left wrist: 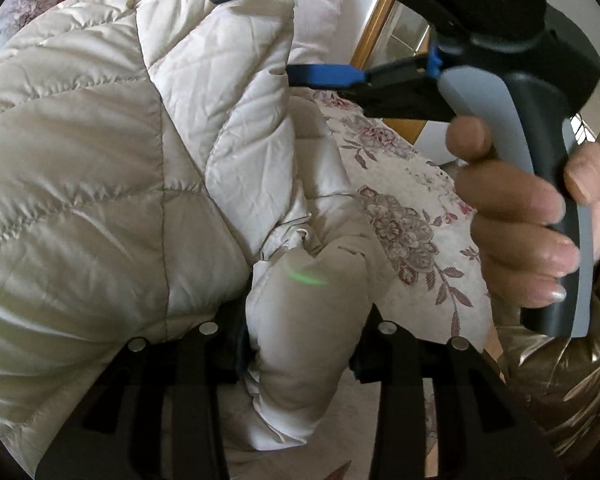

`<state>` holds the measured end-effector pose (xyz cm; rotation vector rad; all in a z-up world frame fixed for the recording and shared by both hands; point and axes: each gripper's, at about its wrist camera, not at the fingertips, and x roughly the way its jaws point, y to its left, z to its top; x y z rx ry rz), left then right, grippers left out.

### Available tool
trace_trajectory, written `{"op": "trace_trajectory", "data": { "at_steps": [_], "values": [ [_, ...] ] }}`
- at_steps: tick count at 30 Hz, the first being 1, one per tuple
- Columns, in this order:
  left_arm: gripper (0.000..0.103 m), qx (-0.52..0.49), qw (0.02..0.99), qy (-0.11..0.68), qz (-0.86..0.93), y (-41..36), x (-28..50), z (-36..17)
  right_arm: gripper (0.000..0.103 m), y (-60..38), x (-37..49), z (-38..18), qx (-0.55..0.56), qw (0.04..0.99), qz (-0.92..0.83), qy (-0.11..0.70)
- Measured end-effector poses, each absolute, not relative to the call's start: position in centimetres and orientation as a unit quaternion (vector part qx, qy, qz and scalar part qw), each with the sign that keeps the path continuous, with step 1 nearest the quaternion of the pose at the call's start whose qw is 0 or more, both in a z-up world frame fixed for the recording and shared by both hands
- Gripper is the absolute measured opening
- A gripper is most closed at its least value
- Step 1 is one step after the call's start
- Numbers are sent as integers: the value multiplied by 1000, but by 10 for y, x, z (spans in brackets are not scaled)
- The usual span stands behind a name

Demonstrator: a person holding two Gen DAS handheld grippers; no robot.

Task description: Fold large clothes

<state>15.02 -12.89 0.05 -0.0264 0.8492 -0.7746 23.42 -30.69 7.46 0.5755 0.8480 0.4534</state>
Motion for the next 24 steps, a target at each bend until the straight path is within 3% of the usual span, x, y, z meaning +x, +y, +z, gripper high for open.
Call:
{"op": "trace_trajectory", "data": {
  "at_steps": [2,5,7,11,15,18,24],
  "values": [
    [38,-11,840,400,-366,-130,151,1,27,-305,234,76,269,847,215,404],
    [40,-1,842,394,-369,-133,147,2,14,-305,235,70,257,856,194,405],
    [42,3,839,391,-379,-129,140,8,13,-307,235,68,260,858,185,402],
    [57,-11,828,374,-417,-103,123,41,12,-313,236,63,274,857,180,397],
    [76,-40,853,302,-424,-51,115,88,12,-318,235,62,282,856,186,391],
    [76,-50,891,274,-359,-15,140,104,12,-320,235,64,285,857,186,387],
    [76,-88,912,313,-251,21,202,89,12,-326,233,69,284,867,174,372]
  ]
}}
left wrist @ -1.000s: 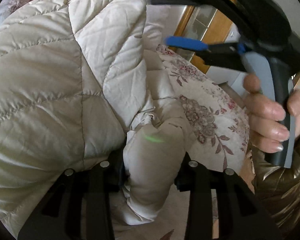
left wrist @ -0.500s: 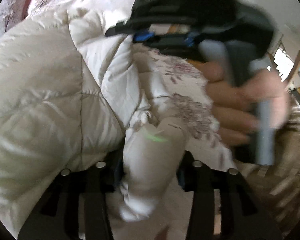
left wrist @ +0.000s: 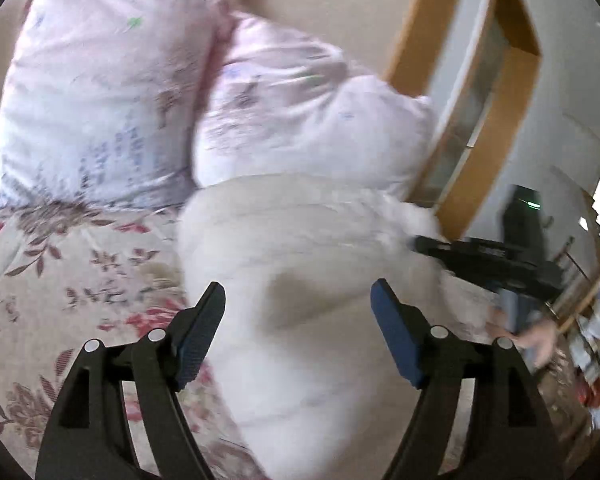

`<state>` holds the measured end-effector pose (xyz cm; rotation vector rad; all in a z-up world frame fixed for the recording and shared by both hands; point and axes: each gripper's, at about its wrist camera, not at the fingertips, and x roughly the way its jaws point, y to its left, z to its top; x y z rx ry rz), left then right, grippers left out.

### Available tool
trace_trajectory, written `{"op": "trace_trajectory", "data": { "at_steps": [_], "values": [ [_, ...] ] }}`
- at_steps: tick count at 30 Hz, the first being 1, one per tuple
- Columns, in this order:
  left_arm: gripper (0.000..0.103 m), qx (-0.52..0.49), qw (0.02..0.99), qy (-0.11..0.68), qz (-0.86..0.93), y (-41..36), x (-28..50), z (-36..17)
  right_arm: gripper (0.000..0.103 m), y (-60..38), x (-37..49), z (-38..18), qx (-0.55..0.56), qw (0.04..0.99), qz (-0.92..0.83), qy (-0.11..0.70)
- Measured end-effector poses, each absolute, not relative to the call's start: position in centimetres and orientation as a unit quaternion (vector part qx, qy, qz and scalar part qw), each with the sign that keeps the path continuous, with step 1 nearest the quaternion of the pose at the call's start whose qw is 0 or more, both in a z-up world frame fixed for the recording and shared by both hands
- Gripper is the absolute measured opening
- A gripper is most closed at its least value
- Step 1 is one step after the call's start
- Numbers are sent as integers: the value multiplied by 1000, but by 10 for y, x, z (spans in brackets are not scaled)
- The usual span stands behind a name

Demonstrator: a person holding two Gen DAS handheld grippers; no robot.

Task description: Fold large clothes

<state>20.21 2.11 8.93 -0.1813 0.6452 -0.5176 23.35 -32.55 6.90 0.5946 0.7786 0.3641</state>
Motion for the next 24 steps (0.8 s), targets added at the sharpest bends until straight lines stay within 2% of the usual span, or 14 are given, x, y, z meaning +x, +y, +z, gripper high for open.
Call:
{"op": "trace_trajectory", "data": {
  "at_steps": [9,24],
  "values": [
    [76,-75,906,354,-221,7,228,59,12,-338,246,44,290,866,130,386],
    [76,-72,903,359,-224,2,248,50,13,-351,255,6,274,861,57,424]
  ]
}}
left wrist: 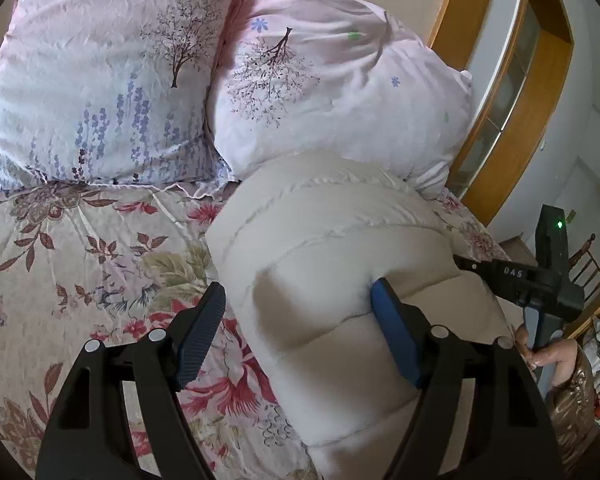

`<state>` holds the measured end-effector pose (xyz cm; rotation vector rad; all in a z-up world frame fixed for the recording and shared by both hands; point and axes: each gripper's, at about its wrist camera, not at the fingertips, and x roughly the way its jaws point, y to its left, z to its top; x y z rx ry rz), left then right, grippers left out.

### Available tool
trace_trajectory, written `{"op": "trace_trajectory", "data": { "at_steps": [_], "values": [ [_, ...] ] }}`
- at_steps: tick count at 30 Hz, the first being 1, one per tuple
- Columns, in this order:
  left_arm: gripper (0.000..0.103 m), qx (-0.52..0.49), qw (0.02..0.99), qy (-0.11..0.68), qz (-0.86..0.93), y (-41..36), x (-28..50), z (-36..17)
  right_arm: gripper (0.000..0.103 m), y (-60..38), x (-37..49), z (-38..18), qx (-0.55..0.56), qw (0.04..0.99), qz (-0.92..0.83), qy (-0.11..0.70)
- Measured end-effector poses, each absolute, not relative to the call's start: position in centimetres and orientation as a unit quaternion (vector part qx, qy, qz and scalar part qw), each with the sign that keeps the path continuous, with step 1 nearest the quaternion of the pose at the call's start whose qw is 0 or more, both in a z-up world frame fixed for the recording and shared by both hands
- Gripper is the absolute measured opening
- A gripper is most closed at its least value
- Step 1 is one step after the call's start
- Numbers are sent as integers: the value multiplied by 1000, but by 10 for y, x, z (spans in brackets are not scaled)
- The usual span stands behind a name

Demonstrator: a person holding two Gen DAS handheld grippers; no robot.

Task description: Fold large clothes

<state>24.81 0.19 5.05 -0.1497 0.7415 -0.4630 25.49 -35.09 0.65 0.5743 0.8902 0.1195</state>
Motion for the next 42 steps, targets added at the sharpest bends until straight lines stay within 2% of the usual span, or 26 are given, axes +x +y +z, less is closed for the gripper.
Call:
{"op": "trace_trajectory", "data": {
  "at_steps": [7,21,22,24,26,29,31,33,34,35,38,42],
  "values": [
    [78,-66,887,391,-238,-12,262,26,13,-357,257,-8,265,858,31,438],
    [88,-75,866,425,-252,-26,283,-2,15,-372,258,-23,289,844,21,451],
    [88,-78,865,427,-252,-25,283,-3,18,-373,257,-22,292,843,25,452],
    [88,-81,862,430,-254,-23,283,-2,31,-381,251,-15,309,837,31,450],
    [88,-85,861,432,-256,-21,283,-2,48,-392,239,-7,342,832,44,435],
    [88,-86,860,434,-255,-19,282,-1,60,-403,220,3,382,822,80,415],
    [88,-84,861,434,-253,-20,282,-1,62,-400,210,8,382,821,103,412],
    [88,-81,863,433,-248,-20,281,-1,59,-389,207,9,364,821,117,424],
    [88,-80,864,433,-246,-20,280,-1,41,-381,208,6,344,823,114,436],
    [88,-77,865,432,-243,-21,280,0,28,-374,210,2,326,825,105,449],
    [88,-65,871,426,-234,-23,277,1,19,-373,210,-5,321,827,77,455],
    [88,-52,878,419,-227,-28,273,2,17,-370,212,-17,306,830,43,464]
  ]
}}
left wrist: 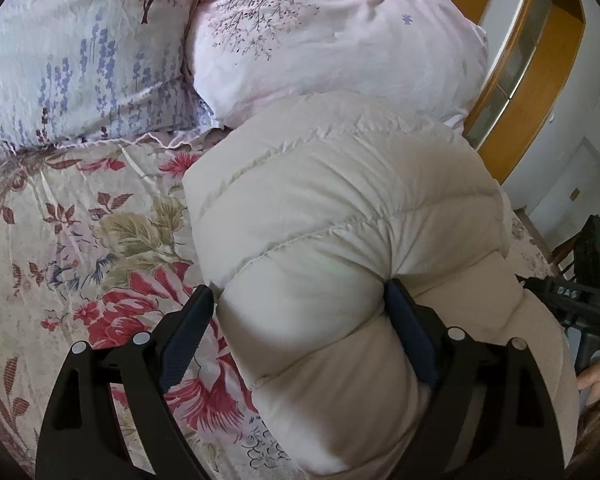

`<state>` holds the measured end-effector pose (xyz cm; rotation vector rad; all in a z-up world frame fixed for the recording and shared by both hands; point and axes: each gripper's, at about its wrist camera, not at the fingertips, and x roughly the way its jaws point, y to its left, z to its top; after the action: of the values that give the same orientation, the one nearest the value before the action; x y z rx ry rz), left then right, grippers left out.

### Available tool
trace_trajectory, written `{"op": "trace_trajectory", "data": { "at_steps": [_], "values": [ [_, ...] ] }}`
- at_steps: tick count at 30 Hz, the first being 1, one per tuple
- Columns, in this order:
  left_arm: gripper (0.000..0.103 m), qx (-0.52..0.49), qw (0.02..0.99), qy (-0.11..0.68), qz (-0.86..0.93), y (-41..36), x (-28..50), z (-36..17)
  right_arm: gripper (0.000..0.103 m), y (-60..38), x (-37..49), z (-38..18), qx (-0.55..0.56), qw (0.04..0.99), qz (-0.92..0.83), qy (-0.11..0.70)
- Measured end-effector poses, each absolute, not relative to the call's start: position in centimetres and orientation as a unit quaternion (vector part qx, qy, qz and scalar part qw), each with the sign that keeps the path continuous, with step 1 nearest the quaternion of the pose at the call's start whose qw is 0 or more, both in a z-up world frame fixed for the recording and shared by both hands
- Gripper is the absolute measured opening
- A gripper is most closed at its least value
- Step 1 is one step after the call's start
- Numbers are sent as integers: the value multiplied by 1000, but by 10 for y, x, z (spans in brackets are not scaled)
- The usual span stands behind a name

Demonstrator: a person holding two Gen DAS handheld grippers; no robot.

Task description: Fold large clothes

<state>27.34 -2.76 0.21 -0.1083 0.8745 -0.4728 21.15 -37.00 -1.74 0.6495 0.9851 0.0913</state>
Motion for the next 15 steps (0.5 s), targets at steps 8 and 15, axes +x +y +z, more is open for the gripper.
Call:
{"op": "trace_trajectory", "data": {
  "at_steps": [8,15],
  "values": [
    [69,-22,911,318,-262,-23,208,60,25,-351,208,-10,226,857,2,463],
    [63,35,861,339,-377,-60,159,60,38,-354,209,-11,220,858,-11,464]
  ]
}}
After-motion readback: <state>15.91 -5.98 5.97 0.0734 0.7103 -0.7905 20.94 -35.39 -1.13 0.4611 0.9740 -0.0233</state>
